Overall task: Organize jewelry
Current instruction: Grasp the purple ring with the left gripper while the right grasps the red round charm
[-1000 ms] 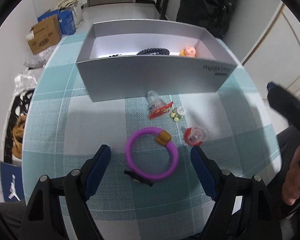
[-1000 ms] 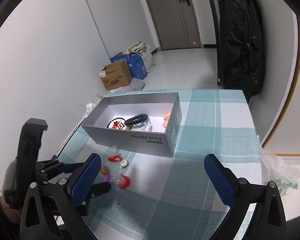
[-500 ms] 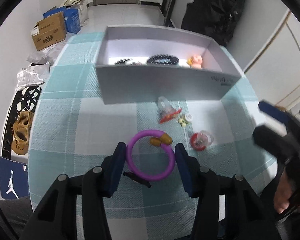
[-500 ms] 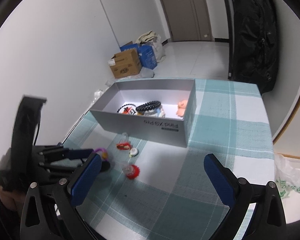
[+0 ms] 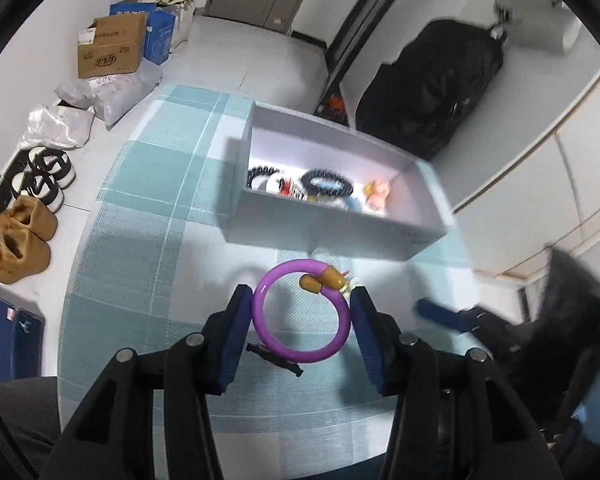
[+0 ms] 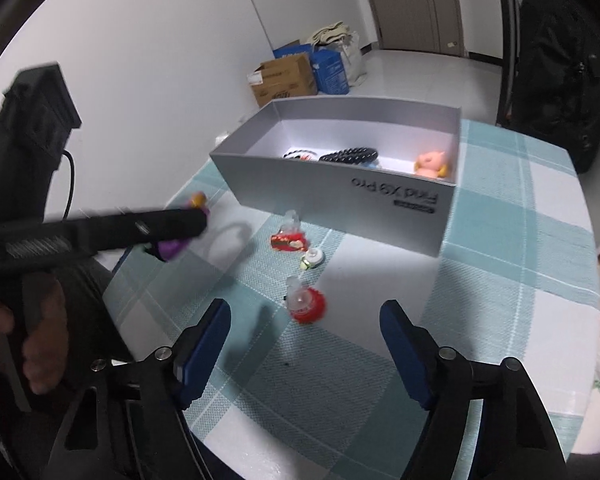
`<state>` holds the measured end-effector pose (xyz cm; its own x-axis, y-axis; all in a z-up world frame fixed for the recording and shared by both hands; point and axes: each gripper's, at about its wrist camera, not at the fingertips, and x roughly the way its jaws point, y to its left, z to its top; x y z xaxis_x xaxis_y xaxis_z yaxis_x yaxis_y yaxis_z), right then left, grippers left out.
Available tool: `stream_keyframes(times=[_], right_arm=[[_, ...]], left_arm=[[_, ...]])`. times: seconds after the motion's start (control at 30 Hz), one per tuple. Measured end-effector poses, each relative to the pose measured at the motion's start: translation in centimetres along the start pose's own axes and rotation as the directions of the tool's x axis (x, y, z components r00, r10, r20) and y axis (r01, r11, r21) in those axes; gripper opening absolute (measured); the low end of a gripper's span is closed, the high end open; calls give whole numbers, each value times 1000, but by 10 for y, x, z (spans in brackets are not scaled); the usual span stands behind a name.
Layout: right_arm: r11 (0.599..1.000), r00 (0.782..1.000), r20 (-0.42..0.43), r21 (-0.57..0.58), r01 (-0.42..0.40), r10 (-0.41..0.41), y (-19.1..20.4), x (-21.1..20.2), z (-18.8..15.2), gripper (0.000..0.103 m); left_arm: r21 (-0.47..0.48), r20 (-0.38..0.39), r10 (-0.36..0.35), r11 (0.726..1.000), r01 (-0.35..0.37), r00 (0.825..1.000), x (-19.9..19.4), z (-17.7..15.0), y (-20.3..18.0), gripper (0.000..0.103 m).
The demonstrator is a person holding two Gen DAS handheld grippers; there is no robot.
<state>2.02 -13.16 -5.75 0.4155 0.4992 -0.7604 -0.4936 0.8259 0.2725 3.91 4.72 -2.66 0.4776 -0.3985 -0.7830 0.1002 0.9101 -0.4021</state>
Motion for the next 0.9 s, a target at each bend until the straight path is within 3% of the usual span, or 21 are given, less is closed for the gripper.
stream_keyframes(times=[0.3,0.53,0.9], right_arm=[[1000,999,-37,-23,3,-4,7,22,3,56],[997,998,-31,-49,54,-56,10,27,6,22],[998,999,-15,-42,45,-46,10,18,4,16]], left_arm=[[-1,22,0,1000,0,1000,-6,2,2,44],[-21,21,-12,1000,13,1000,-9,1,7,44],[28,42,3,1000,-5,999,-13,0,-2,44]])
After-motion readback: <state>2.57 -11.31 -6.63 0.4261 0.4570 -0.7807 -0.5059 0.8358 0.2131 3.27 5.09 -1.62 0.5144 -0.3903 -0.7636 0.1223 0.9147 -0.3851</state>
